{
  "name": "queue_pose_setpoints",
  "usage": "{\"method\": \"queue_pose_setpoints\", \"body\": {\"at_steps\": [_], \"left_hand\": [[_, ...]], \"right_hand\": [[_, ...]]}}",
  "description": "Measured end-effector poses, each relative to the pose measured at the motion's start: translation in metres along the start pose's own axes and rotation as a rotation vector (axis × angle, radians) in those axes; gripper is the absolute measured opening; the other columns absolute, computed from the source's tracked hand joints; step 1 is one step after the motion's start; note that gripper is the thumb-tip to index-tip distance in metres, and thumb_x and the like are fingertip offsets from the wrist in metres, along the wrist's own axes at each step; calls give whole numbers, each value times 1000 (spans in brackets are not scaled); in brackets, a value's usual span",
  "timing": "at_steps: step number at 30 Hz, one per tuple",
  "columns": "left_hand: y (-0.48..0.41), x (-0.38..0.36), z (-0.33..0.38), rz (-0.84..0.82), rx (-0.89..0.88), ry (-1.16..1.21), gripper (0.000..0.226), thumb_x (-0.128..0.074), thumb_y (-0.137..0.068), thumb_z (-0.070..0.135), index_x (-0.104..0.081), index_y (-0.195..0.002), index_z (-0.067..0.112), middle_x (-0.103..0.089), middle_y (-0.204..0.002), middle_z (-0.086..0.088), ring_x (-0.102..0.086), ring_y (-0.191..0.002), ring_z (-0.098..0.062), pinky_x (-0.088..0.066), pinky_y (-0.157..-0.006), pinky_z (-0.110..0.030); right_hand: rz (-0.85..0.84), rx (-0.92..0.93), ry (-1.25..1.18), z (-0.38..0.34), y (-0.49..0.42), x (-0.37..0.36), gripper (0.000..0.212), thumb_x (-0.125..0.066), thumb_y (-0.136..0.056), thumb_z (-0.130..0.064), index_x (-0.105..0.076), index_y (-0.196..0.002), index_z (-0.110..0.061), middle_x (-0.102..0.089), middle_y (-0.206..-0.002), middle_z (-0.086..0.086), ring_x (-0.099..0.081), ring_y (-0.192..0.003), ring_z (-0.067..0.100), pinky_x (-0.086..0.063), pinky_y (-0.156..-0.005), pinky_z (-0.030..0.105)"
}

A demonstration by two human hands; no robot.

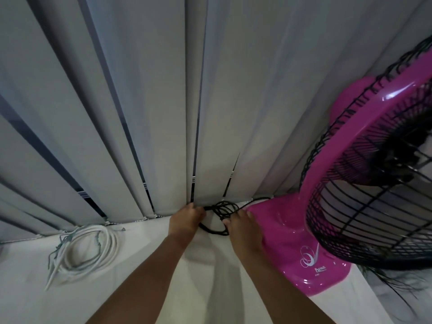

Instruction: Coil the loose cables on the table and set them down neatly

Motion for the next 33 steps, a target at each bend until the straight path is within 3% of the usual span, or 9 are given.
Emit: {"method": "queue_pose_setpoints", "body": {"at_steps": [7, 10, 13, 16, 20, 26, 28, 31, 33], "left_hand": [[14, -6, 6, 57, -86, 194, 28, -50, -94, 25, -58, -119, 15, -53, -112, -9, -55, -104, -27, -45, -86, -34], [25, -5, 3, 81, -136, 148, 47, -60, -85, 32, -53, -129, 17, -48, -126, -3, -51, -116, -21, -43, -95, -30], [36, -6, -1, 121, -194, 73, 61, -64, -80, 47, -53, -131, 16, -45, -140, -7, -49, -125, -23, -42, -101, -32], [42, -14, -2, 34, -198, -50, 75, -51, -81, 63, -36, -144, 26, -24, -156, -1, -27, -141, -17, -28, -111, -30], [44, -20, 4, 11, -204, -214, 73, -40, -85, 66, -22, -147, 32, -12, -160, 1, -13, -146, -16, -17, -116, -31], [51, -17, 9, 36, -229, -207, 67, -47, -90, 49, -25, -149, 25, -16, -160, -2, -18, -146, -20, -15, -118, -34], [53, -18, 7, 8, -201, -229, 64, -37, -95, 45, -14, -152, 27, -5, -162, 3, -7, -148, -15, -6, -119, -33], [60, -14, 9, -12, -159, -210, 58, -25, -101, 38, 0, -153, 28, 7, -161, 6, 8, -148, -12, 10, -117, -29], [68, -12, 13, -4, -129, -197, 56, -20, -102, 36, 4, -152, 25, 12, -160, 3, 13, -147, -14, 18, -115, -27]], "right_hand": [[-4, 5, -47, -6, -18, 3, 22, -39, -102, -30, -49, -116, -15, -60, -118, 4, -57, -106, 23, -43, -81, 29], [48, 33, -131, -8, -12, 4, 23, -43, -100, -33, -55, -107, -15, -63, -107, 1, -58, -97, 17, -37, -70, 23], [122, 77, -132, -6, 5, 10, 14, -55, -94, -29, -62, -96, -17, -65, -97, -2, -57, -93, 18, -42, -72, 28], [189, 128, -117, -4, 18, 12, 9, -74, -78, -18, -70, -86, -17, -70, -86, -3, -61, -79, 21, -49, -68, 31], [202, 190, -69, -2, 25, 8, 19, -78, -73, -17, -72, -91, -18, -71, -91, -5, -64, -77, 17, -54, -70, 31], [172, 234, -11, 1, 34, 5, 33, -87, -60, -18, -74, -91, -19, -73, -95, -4, -68, -84, 16, -56, -78, 28], [174, 230, -16, 2, 36, 5, 37, -86, -60, -18, -75, -95, -16, -74, -98, -2, -68, -88, 17, -56, -81, 29], [122, 205, -34, 1, 42, 7, 36, -69, -83, -21, -67, -118, -13, -68, -120, 1, -61, -112, 21, -49, -98, 33], [66, 177, -26, 0, 45, 2, 44, -49, -96, -27, -51, -137, -11, -52, -142, 5, -45, -132, 24, -34, -112, 38]]}}
Point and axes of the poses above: each hand's wrist, its own y-axis away from the middle knuckle, its own x-axis out of the back of the hand, z = x × y, the point moved 4 cm from there along -y, towards the middle knuckle
